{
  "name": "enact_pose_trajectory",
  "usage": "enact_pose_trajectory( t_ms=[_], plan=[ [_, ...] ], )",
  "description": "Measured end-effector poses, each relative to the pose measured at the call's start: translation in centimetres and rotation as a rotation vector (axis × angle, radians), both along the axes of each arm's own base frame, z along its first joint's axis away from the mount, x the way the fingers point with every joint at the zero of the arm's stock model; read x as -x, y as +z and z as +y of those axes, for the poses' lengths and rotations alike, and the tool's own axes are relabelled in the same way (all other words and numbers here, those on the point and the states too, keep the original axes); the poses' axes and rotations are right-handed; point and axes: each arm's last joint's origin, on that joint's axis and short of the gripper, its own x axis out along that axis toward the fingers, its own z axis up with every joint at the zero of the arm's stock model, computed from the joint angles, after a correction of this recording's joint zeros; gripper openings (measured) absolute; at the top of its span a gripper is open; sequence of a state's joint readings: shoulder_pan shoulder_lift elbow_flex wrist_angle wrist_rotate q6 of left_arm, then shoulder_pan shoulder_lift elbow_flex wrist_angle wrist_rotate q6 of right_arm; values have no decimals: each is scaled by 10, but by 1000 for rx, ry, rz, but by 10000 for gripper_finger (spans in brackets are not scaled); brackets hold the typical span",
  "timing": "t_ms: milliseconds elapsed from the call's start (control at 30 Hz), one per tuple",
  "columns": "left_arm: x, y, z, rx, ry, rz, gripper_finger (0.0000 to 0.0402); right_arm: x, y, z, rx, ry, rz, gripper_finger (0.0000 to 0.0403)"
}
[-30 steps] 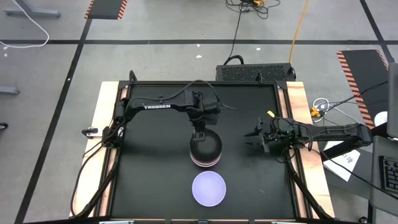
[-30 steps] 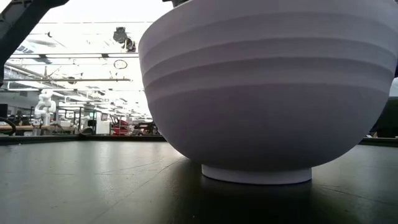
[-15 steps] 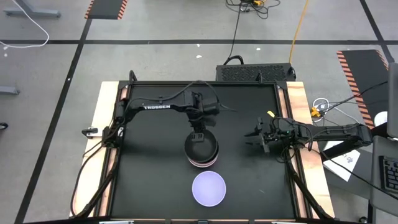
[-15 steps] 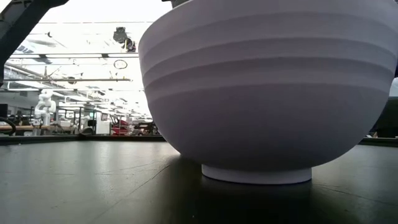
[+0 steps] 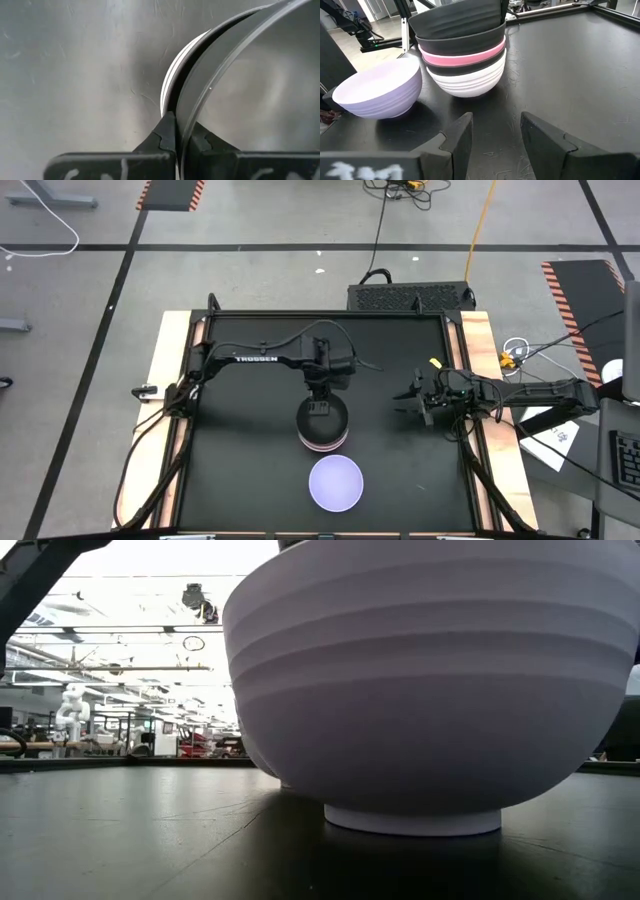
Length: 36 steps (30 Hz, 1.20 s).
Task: Nest bowls inside each other
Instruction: Stack the black bowl on top of the black bowl
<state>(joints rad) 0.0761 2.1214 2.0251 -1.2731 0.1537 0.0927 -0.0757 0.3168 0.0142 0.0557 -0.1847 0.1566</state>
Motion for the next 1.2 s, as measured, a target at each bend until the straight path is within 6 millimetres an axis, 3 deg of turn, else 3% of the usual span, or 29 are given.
enact_pose_trajectory(
  t_ms=[500, 967, 1200],
  plan=[
    [8, -8, -3, 10, 25, 132, 4, 0, 0, 0, 0, 0, -1, 157],
    [5, -9, -9, -5, 26, 112, 7, 0, 0, 0, -6, -1, 0, 157],
    [2, -11, -9, -1, 13, 93, 43, 0, 0, 0, -6, -2, 0, 157]
  ],
)
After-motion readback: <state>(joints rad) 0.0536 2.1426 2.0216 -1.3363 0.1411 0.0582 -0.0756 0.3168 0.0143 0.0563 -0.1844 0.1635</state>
